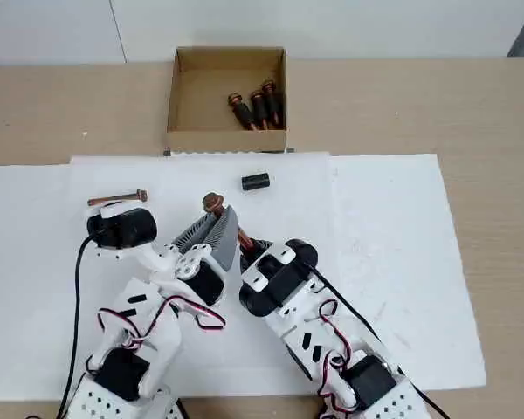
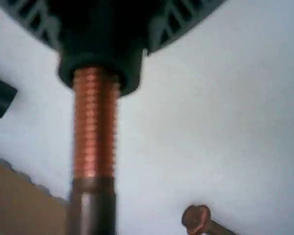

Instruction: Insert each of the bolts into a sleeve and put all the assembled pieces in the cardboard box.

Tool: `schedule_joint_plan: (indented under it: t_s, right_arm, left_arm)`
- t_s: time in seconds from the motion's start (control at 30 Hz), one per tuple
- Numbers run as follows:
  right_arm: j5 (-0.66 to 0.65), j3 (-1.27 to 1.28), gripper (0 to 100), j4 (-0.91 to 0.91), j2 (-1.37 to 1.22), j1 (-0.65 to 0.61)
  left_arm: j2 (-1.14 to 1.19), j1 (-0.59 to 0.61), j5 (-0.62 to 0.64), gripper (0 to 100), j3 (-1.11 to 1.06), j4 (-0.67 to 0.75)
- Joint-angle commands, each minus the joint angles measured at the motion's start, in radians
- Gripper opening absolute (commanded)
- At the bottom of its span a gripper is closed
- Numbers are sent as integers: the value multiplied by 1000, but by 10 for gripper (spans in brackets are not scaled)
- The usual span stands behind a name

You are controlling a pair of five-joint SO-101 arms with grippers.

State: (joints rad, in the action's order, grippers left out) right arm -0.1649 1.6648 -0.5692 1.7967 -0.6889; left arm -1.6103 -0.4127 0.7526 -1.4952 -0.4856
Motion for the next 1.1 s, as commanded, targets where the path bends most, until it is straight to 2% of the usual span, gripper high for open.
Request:
schedule_joint_plan:
  t_s: [0.0,0.1,0.23,0.4,0.57,0.77,1.07]
  right_arm:
    - [-8,-35,2,22,12,-2]
    - [-35,-35,2,25,12,-2]
    - [-77,-35,2,27,12,-2]
    - [-78,-35,2,27,12,-2]
    - [-75,-29,2,27,12,1]
    - [-71,-20,2,27,12,1]
    - [-75,8,2,27,12,2]
  left_arm:
    - [-8,-3,-8,7,-8,31]
    - [-8,-37,-48,6,-13,-12]
    - [-8,-143,-106,6,-13,-123]
    - [-8,-207,-120,7,-16,-221]
    - [-8,-176,-143,34,-16,-229]
    - [-8,-98,-241,232,-16,-227]
    - [-8,-14,-278,240,13,-233]
